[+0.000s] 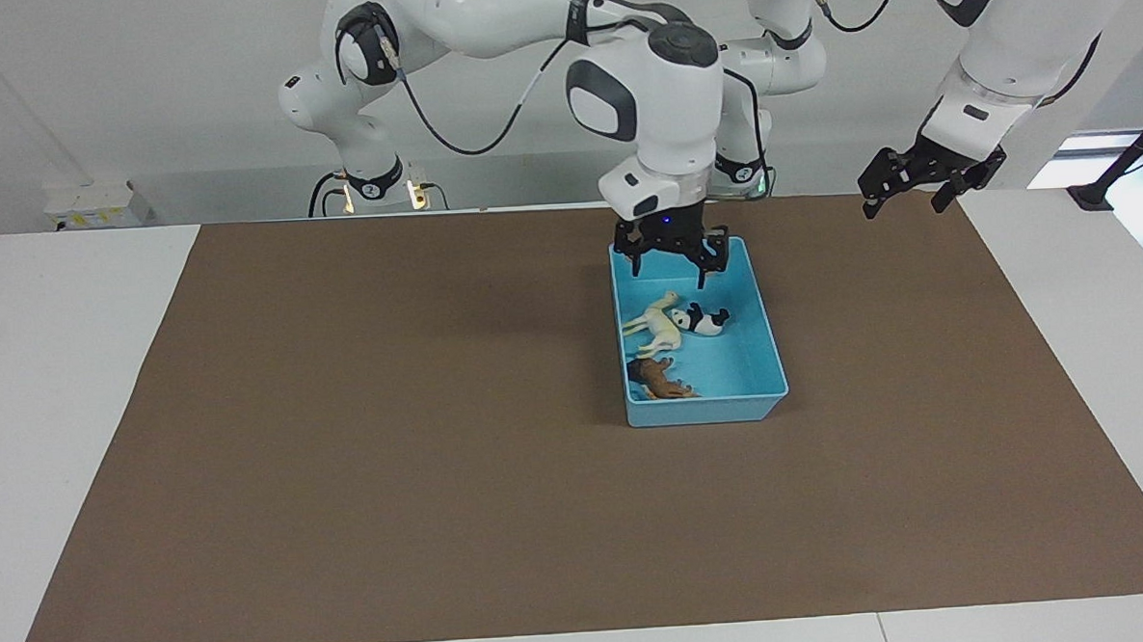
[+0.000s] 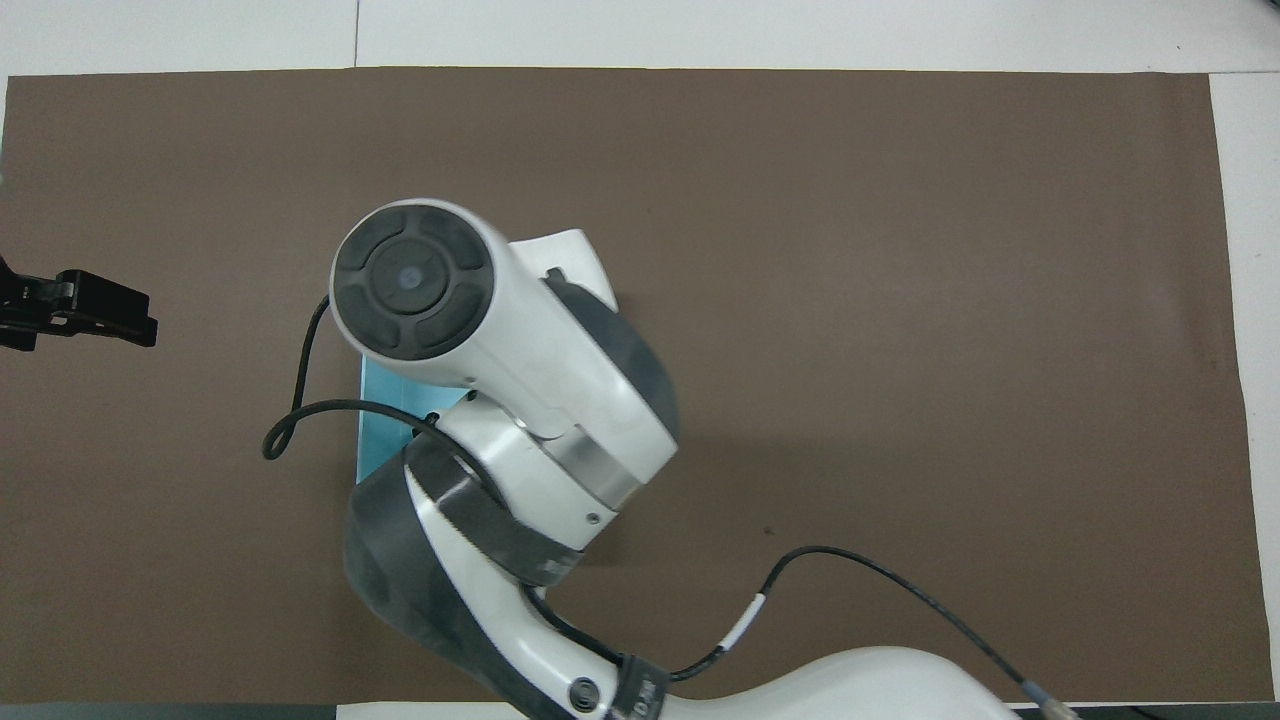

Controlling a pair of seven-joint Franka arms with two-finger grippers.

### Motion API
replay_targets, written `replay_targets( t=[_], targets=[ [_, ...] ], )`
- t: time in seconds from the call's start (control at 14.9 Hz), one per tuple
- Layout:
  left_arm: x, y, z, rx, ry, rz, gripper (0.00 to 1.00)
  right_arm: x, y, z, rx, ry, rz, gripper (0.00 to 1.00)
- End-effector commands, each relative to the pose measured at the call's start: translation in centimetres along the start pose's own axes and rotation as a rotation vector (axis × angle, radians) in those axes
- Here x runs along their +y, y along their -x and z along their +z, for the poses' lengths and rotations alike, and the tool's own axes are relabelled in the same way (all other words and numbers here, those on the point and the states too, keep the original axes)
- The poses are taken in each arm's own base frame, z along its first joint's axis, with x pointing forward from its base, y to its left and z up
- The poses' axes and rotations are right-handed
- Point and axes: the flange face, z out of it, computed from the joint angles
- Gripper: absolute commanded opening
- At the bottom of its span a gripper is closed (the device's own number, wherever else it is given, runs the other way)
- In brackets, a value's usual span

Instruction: Put all toys into storage box

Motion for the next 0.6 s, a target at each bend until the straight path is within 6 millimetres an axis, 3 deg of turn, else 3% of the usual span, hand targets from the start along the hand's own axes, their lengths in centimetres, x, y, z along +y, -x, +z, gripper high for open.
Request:
replay_targets(
  t=[0.0, 0.13, 0.34, 0.54],
  targets=[
    [0.8, 0.6, 0.2, -0.002, 0.002, 0.032, 1.0, 7.0, -5.9, -4.9, 0.022, 0.035, -0.093, 1.0],
    [1.1, 0.1, -0.8, 0.053, 0.012, 0.026, 1.0, 11.4, -10.3, -7.0, 0.04, 0.052, -0.188, 1.0],
    [2.6, 0.2, -1.0, 0.069, 0.052, 0.043, 1.0, 21.0, -18.5, -8.9, 0.045, 0.07, -0.386, 1.0],
    [2.4, 0.4, -0.8, 0.055, 0.049, 0.053, 1.0, 29.5, -24.1, -10.1, 0.038, 0.091, -0.526, 1.0]
  ],
)
